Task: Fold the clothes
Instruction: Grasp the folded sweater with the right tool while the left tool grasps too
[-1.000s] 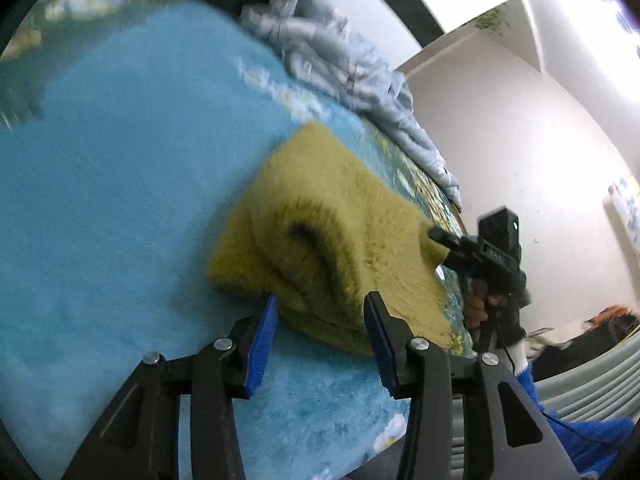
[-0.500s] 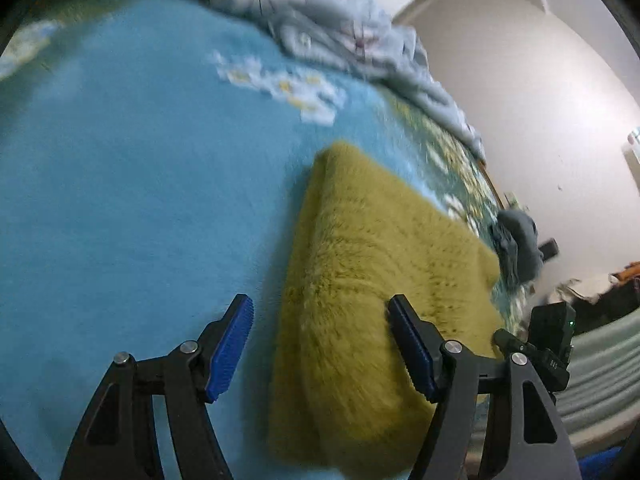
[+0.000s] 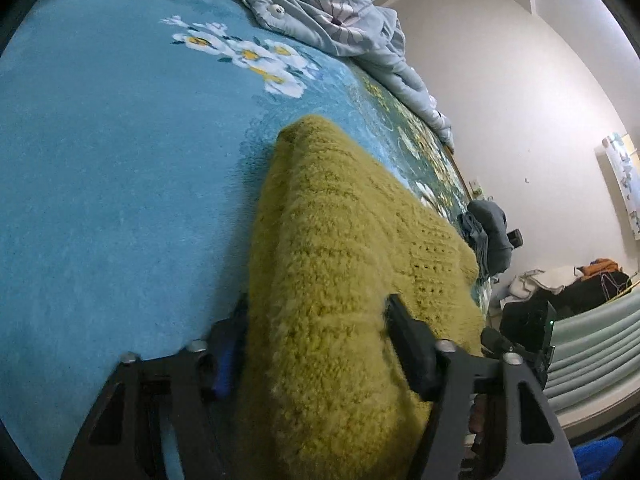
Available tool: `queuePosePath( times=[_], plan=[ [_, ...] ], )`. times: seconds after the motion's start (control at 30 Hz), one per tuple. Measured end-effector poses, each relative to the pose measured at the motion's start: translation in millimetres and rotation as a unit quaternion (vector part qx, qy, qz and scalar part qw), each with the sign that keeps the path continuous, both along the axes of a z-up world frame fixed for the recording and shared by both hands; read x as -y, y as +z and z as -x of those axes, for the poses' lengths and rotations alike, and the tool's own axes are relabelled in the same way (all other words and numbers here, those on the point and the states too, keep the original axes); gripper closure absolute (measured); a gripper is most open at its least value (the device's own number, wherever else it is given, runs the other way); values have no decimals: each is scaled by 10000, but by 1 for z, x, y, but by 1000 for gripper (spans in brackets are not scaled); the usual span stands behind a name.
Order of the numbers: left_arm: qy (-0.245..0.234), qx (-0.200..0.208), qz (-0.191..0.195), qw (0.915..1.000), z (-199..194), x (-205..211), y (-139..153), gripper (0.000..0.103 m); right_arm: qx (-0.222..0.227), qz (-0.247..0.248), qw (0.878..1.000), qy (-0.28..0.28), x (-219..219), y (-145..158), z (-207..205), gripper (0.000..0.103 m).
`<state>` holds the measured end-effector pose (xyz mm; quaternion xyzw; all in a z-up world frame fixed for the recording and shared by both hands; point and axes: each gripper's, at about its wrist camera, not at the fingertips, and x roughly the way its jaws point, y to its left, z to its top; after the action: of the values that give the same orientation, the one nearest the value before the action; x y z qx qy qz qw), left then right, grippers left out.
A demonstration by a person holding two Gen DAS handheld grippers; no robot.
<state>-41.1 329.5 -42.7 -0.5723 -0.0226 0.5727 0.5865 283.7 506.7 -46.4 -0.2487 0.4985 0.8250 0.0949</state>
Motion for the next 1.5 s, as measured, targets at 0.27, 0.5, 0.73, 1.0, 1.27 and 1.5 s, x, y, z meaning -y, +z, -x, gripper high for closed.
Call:
queuePosePath(
  times=[0.27, 0.5, 0.73, 1.0, 1.27, 1.5],
  plan=[
    [535, 333, -349, 9974, -19, 38, 10, 69, -129, 424, 9987, 263, -27, -5, -4, 60],
    [434, 279, -574, 9970, -73, 70, 22, 69, -268, 270, 9962, 786, -58, 11, -4, 64],
    [837, 546, -418, 9941, -65, 75, -1, 62, -132, 389, 9959, 810, -59, -11, -5, 64],
    [789, 519, -296, 9951, -61, 66, -5, 50, -41, 239, 9960, 859, -60, -11, 6, 56],
    [998, 456, -345, 9934, -68, 74, 0, 61, 160, 166, 9972, 715, -55, -7, 12, 55],
    [1074, 311, -435, 9928, -88, 86, 22, 69, -24, 190, 9968, 779, -44, 19, -1, 62]
  ],
)
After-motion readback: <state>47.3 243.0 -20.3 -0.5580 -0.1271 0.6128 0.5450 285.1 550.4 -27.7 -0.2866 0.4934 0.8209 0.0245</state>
